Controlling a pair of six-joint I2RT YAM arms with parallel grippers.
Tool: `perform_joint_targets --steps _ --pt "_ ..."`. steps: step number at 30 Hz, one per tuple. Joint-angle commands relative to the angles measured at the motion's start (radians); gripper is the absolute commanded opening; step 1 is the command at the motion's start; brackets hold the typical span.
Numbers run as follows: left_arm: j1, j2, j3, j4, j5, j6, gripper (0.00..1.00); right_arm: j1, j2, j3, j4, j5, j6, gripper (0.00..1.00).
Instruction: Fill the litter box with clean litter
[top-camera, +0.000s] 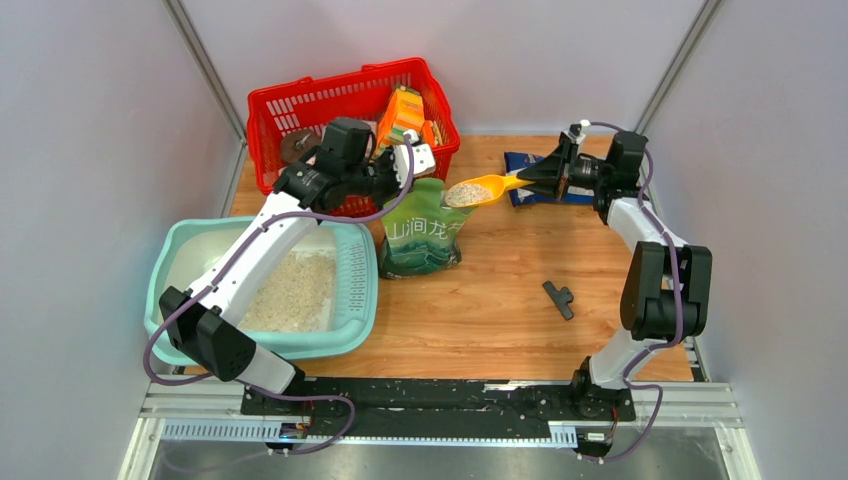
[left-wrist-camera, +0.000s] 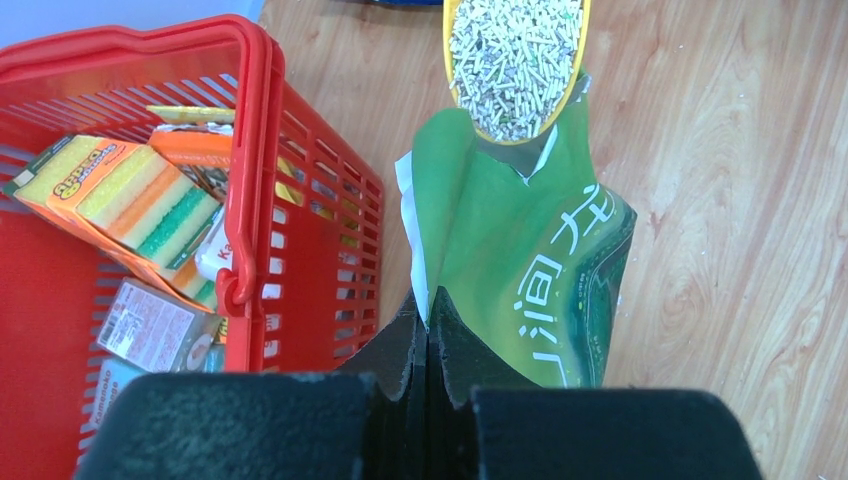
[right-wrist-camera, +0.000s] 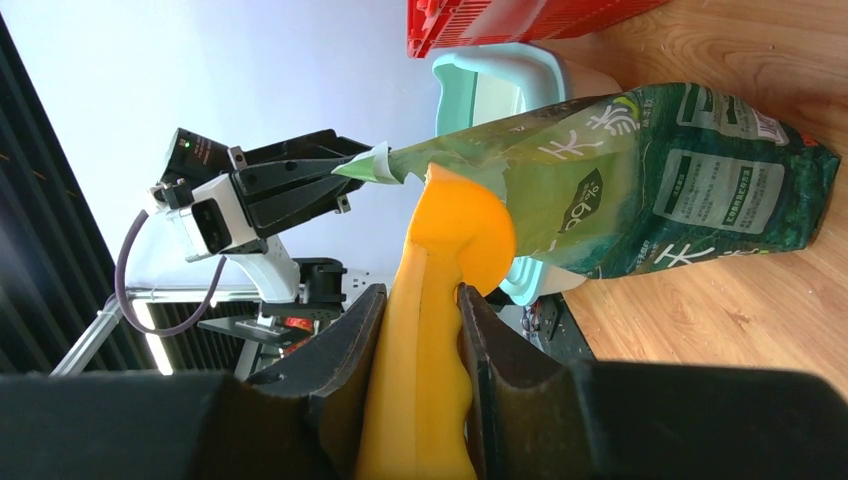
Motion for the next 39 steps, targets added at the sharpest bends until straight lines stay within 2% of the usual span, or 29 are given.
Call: perform_joint_targets --steps 1,5,13,16,17,20,23,30,34,39 --pt "0.01 -0.061 0.041 0.184 -0.024 0.036 0.0 -0.005 -0.032 0.055 0.008 -0.025 0.01 0.0" --pt "0.01 -0.038 0.05 0.219 -0.137 0.001 0.0 0.003 -0.045 0.055 -0.008 -0.028 0.002 0.0" --pt "0.01 0.02 0.105 0.219 -0.194 -0.014 0.01 0.049 -0.069 0.061 -0.069 -0.027 -0.022 0.0" --pt "0.01 0.02 0.115 0.21 -0.213 -0.019 0.18 0.07 -0.068 0.072 -0.092 -0.022 -0.035 0.0" --pt "0.01 0.018 0.113 0.21 -0.219 -0.019 0.33 0.082 -0.068 0.075 -0.098 -0.021 -0.038 0.0" --pt "0.01 -0.005 0.115 0.212 -0.236 -0.042 0.52 0.105 -0.055 0.093 -0.129 -0.019 -0.051 0.0" --pt "0.012 -0.044 0.116 0.222 -0.248 -0.074 0.62 0.173 -0.038 0.122 -0.146 -0.01 -0.065 0.0" --pt "0.04 -0.164 0.058 0.238 -0.292 -0.059 0.64 0.314 0.029 0.188 -0.172 -0.005 -0.067 0.0" --pt "0.082 -0.235 0.021 0.256 -0.358 -0.048 0.65 0.432 0.089 0.218 -0.138 -0.007 -0.013 0.0" --pt "0.164 -0.342 -0.031 0.255 -0.418 -0.049 0.65 0.559 0.237 0.338 -0.124 0.006 0.037 0.0"
